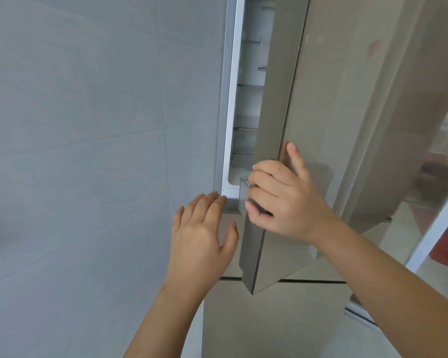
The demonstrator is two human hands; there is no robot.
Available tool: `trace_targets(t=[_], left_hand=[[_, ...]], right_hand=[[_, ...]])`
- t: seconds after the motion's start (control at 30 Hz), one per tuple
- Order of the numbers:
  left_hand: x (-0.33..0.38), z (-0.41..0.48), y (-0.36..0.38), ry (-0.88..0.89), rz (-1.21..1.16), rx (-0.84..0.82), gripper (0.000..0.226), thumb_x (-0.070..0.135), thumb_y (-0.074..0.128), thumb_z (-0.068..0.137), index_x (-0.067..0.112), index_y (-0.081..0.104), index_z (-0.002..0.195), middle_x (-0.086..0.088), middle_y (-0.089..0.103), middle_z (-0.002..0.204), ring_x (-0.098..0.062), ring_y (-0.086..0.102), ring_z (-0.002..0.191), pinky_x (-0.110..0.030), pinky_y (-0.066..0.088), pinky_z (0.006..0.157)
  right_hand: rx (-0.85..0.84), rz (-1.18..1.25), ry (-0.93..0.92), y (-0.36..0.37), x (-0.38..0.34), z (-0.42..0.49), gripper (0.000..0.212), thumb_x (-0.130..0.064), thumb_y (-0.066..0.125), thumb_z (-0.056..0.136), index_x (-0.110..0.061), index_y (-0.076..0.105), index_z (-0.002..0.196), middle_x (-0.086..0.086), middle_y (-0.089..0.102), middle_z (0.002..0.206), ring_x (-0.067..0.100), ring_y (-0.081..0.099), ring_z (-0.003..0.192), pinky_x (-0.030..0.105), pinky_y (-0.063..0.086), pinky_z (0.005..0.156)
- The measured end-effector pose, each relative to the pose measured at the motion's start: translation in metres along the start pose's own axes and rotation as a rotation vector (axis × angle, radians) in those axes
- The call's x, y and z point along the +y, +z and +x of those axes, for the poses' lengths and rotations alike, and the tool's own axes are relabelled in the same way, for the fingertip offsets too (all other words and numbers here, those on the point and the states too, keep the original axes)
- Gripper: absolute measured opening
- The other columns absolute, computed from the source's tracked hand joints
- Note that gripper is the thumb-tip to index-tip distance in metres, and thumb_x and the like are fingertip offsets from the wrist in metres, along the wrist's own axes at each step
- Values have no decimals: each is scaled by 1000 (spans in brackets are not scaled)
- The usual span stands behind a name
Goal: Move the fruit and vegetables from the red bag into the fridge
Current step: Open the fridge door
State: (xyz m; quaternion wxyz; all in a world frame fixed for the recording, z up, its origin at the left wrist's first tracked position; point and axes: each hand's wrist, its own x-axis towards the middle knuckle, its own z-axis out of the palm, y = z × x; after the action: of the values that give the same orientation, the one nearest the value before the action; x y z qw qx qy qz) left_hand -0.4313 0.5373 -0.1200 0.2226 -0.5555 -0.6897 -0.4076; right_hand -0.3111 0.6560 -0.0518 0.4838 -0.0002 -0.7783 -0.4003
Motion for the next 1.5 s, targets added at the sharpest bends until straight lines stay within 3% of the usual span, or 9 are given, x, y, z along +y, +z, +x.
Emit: trace_targets(t=[0.17,0.4,0.8,0.97,1.33,1.5], left_hand=[[32,-17,-16,16,21,19,47,33,41,83,6,62,114,-10,64,117,-30,58,111,-50,44,92],[69,-29,-31,95,-11,49,43,31,44,83,5,63,111,-11,64,115,-31,58,109,-49,45,91],[117,-62,-40,246,-81,-45,43,31,43,82,5,63,110,-12,64,115,-31,59,109,-52,45,91],[142,-80,-39,248,-156,-70,43,32,42,82,6,64,110,-12,65,112,-31,61,105,-52,44,91],[205,-88,-31,331,-244,-125,46,33,41,82,7,62,113,-11,64,114,-30,59,108,-52,44,94],[240,-92,-21,367,-267,-128,45,33,41,82,8,63,113,-11,64,114,-30,59,108,-51,41,94]], right_hand=[[8,-2,37,-38,-2,-10,24,-20,54,79,-11,56,57,0,62,69,20,61,83,47,13,111],[-61,-48,62,-87,-4,-28,22,-21,55,80,-12,57,60,2,64,76,19,56,95,48,16,110],[-195,-198,179,-170,-10,-58,21,-21,57,80,-9,62,64,9,69,87,21,52,106,53,24,105],[-351,-242,188,-207,-6,-78,18,-22,54,84,-9,65,78,11,68,100,22,48,118,54,37,98],[-473,-314,294,-277,11,-116,26,-24,53,84,-8,66,100,11,65,113,21,43,123,44,34,99],[-512,-361,324,-310,26,-142,33,-24,51,86,-9,61,114,12,62,120,22,40,125,46,36,100]])
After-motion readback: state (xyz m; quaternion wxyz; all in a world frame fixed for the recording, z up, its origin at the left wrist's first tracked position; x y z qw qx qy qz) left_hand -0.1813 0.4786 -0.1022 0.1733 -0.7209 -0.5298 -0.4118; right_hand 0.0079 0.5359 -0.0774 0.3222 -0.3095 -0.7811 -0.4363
